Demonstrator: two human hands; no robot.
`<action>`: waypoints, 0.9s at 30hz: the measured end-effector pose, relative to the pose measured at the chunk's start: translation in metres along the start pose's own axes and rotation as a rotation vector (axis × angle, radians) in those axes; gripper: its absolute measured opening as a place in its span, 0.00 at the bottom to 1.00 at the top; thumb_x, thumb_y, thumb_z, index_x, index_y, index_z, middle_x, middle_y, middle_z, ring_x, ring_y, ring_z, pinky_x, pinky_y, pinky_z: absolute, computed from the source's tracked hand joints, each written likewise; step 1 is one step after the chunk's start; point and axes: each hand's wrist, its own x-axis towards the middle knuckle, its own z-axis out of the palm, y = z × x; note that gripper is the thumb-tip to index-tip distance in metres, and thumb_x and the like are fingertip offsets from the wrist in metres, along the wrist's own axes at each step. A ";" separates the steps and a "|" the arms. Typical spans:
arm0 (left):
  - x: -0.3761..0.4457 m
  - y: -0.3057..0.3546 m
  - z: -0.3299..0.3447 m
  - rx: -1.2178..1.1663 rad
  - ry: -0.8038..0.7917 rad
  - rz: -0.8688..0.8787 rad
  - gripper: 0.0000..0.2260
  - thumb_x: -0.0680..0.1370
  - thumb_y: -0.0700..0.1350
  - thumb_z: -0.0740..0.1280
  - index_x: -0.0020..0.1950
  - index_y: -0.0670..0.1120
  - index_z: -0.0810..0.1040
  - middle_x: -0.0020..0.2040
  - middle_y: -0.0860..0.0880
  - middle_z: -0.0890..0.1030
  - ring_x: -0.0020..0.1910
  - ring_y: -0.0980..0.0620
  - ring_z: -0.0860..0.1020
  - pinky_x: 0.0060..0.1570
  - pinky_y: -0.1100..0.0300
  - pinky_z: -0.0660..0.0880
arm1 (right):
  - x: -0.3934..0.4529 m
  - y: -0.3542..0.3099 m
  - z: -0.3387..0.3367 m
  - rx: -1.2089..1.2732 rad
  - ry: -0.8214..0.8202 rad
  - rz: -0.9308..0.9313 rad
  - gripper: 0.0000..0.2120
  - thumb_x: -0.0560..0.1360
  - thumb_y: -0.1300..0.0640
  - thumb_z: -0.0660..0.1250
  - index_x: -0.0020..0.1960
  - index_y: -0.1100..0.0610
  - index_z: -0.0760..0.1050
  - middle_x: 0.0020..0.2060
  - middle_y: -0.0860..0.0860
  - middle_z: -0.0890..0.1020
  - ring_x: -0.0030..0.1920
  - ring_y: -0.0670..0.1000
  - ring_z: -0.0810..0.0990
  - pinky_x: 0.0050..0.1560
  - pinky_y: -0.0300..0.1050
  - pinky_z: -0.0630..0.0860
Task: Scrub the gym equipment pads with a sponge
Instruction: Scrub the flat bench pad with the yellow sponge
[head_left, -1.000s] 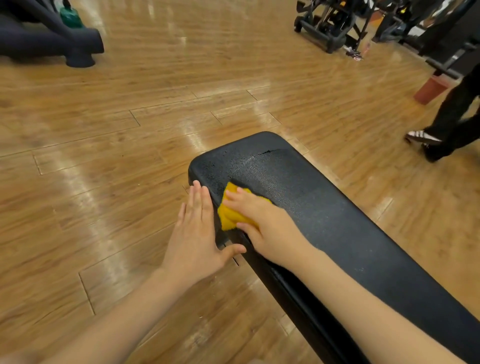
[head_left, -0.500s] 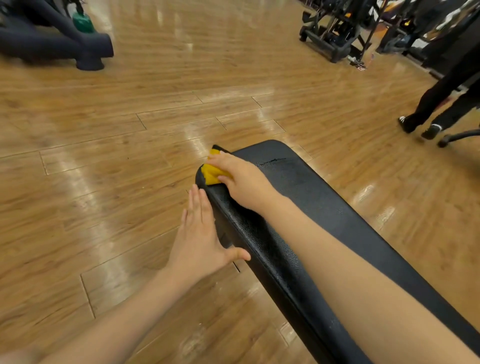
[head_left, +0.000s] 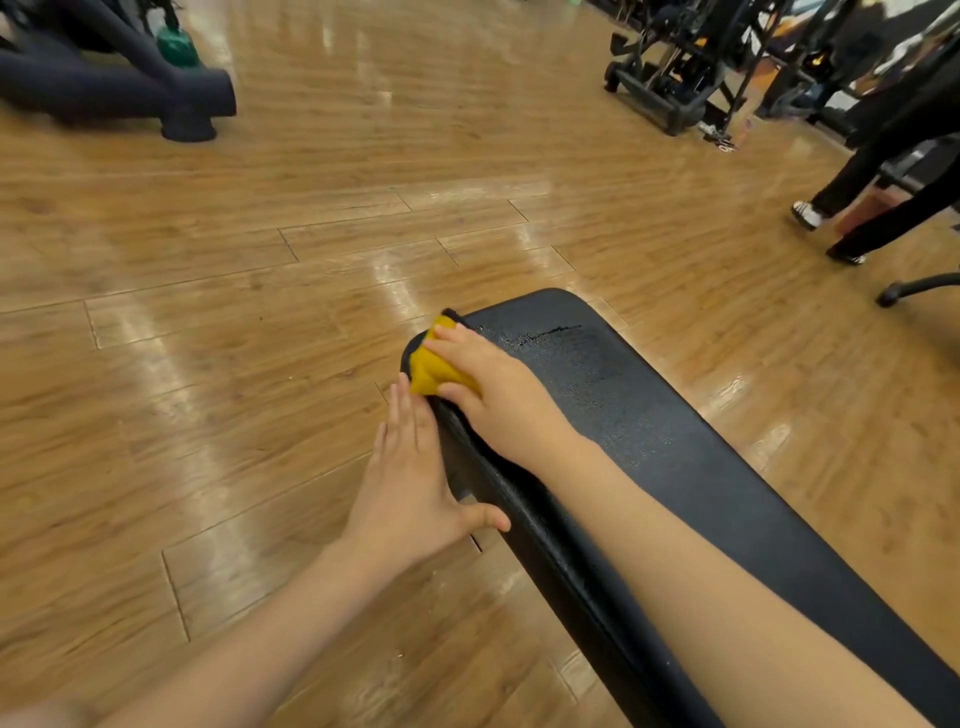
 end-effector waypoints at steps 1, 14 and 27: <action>0.000 0.001 0.000 0.004 -0.001 -0.002 0.67 0.56 0.76 0.65 0.71 0.42 0.24 0.71 0.43 0.25 0.72 0.48 0.27 0.75 0.50 0.42 | 0.008 0.001 0.002 -0.009 -0.019 0.008 0.21 0.77 0.60 0.63 0.69 0.57 0.68 0.71 0.52 0.66 0.73 0.49 0.59 0.69 0.36 0.52; 0.000 0.007 -0.003 0.007 -0.065 -0.035 0.65 0.60 0.71 0.70 0.62 0.44 0.18 0.65 0.45 0.20 0.69 0.49 0.25 0.71 0.57 0.33 | -0.020 0.128 -0.082 -0.130 0.245 0.658 0.14 0.78 0.60 0.62 0.63 0.61 0.74 0.58 0.62 0.79 0.59 0.61 0.75 0.53 0.45 0.65; 0.000 0.005 -0.006 0.011 -0.093 -0.019 0.64 0.61 0.72 0.68 0.56 0.47 0.13 0.58 0.50 0.14 0.69 0.49 0.24 0.74 0.53 0.36 | 0.002 0.030 -0.010 -0.030 0.079 -0.003 0.18 0.77 0.62 0.63 0.66 0.57 0.72 0.68 0.50 0.71 0.70 0.44 0.62 0.65 0.27 0.50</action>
